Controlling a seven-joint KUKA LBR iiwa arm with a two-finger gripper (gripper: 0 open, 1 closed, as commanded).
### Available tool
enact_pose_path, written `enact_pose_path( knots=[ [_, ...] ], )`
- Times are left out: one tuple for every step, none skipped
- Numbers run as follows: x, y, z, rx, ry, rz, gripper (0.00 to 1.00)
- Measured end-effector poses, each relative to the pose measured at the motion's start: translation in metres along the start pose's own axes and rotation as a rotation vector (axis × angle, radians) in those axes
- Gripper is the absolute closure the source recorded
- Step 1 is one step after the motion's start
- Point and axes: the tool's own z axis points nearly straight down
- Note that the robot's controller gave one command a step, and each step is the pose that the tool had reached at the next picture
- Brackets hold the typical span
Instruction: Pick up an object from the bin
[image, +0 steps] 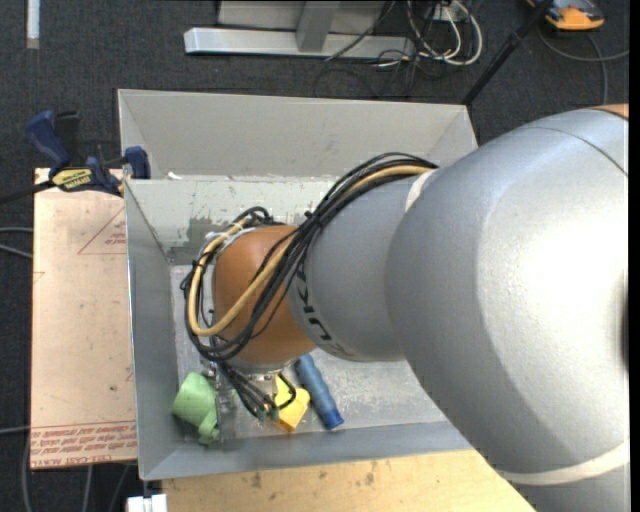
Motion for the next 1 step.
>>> enact_pose_path(
  knots=[
    [-0.0052, 0.0092, -0.1094, -0.011, -0.009, -0.033, 1.00]
  ],
)
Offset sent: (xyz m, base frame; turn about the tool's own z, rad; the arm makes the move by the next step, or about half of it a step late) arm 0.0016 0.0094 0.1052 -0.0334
